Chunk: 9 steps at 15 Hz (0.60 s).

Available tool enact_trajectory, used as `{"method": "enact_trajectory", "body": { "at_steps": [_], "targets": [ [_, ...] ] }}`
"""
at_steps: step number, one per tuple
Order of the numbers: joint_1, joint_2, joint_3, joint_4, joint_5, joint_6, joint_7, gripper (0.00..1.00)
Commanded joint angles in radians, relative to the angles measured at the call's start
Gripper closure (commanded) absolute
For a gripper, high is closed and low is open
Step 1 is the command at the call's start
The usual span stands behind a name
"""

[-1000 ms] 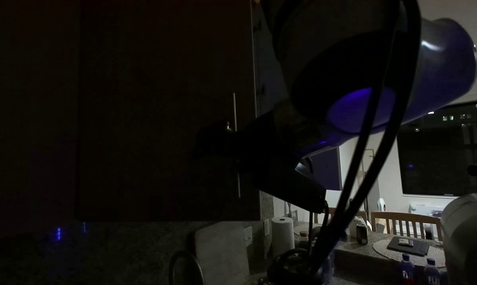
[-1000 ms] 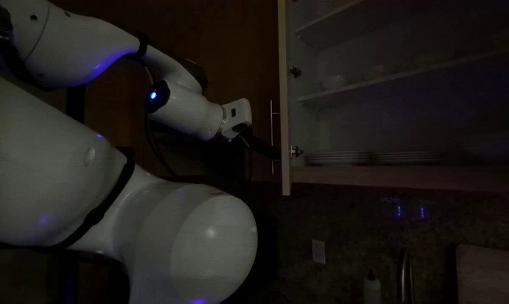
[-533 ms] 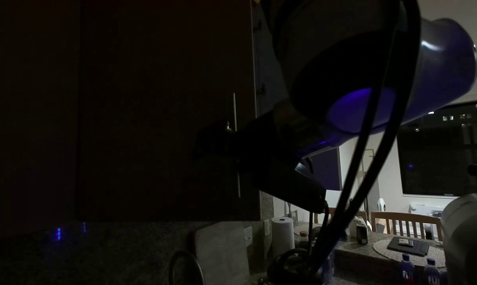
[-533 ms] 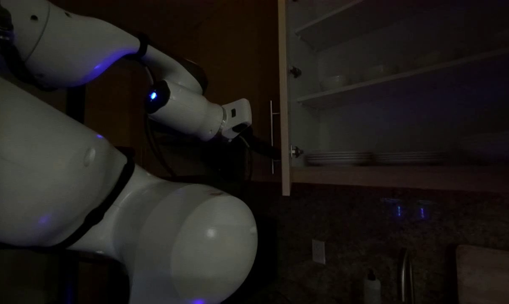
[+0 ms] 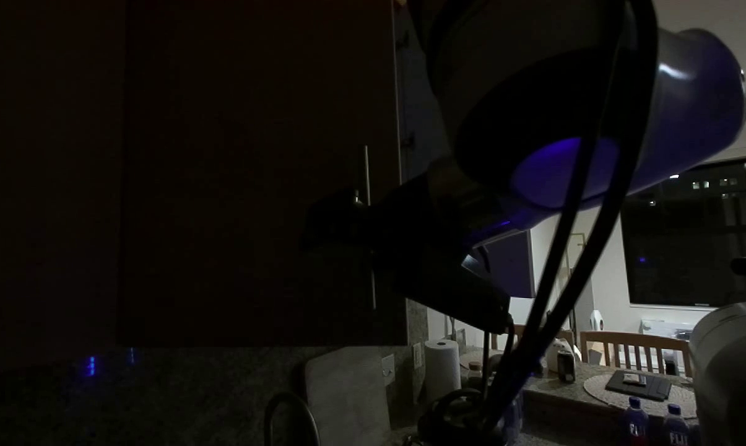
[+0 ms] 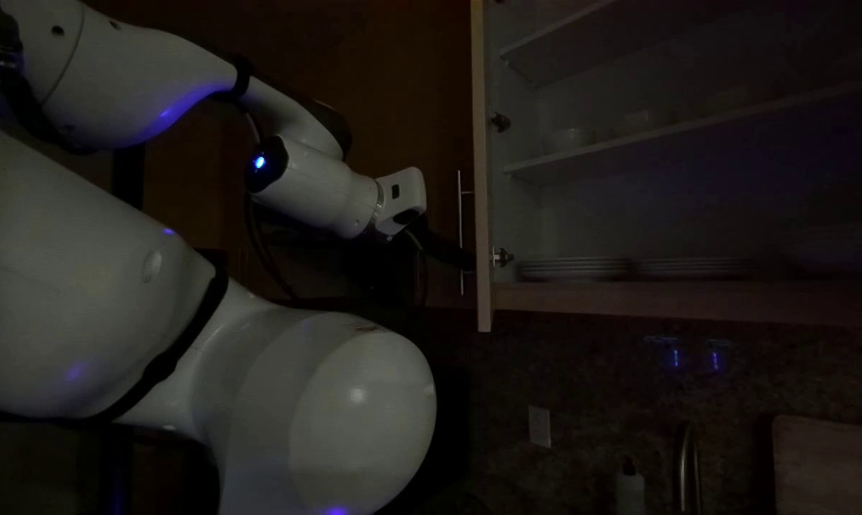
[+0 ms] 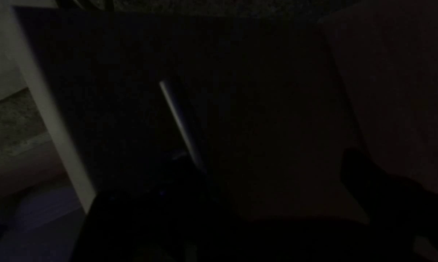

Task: Open the left cabinet door

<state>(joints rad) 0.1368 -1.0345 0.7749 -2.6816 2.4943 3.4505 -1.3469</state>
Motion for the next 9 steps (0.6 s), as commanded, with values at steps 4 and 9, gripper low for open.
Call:
{"method": "enact_trajectory", "body": {
  "at_steps": [4,9],
  "targets": [
    [0.034,0.022,0.018,-0.027,-0.177,0.024,0.194,0.00],
    [-0.053,-0.007,0.035,-0.025,-0.062,0.029,0.099,0.00]
  ]
}}
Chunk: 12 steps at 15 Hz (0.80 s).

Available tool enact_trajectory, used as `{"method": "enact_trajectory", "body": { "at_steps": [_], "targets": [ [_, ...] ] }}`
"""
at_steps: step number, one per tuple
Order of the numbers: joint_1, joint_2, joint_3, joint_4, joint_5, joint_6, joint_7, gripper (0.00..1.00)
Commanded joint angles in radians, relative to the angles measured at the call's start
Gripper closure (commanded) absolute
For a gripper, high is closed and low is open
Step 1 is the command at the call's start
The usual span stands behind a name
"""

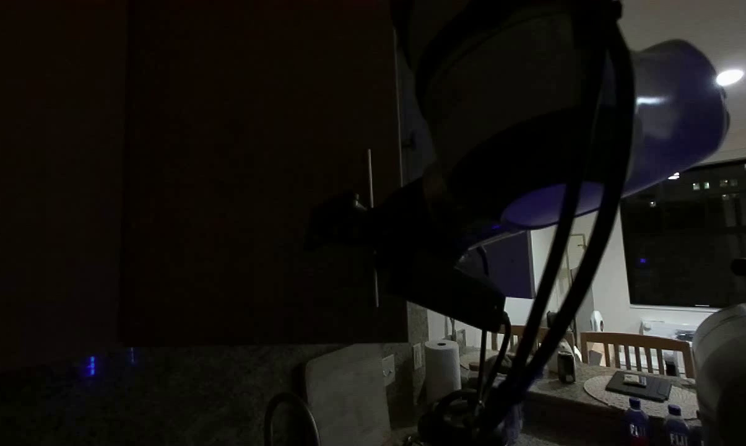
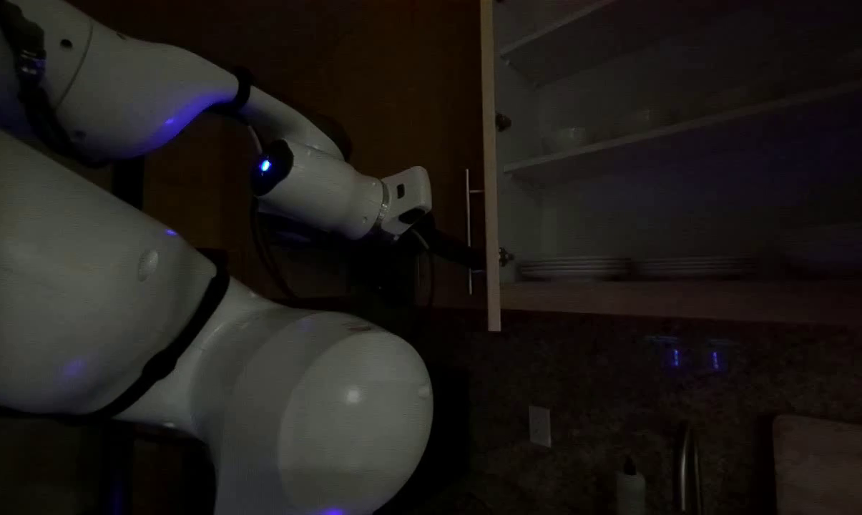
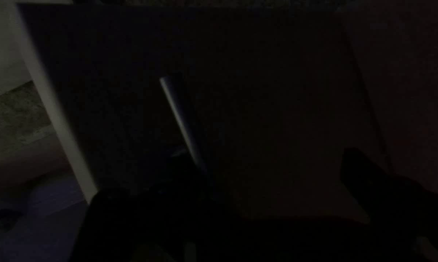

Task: Open the left cabinet door

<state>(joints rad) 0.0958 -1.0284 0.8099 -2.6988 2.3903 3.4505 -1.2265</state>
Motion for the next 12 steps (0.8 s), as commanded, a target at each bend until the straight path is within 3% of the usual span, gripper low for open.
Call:
{"method": "enact_trajectory", "body": {
  "at_steps": [1,6,12],
  "targets": [
    [-0.020,-0.015,0.000,-0.013,0.056,0.027,-0.031,0.00],
    [0.017,-0.096,-0.026,-0.047,0.112,0.005,-0.047,0.00],
    [0.006,-0.177,-0.048,-0.092,0.172,0.002,-0.074,0.00]
  ]
}}
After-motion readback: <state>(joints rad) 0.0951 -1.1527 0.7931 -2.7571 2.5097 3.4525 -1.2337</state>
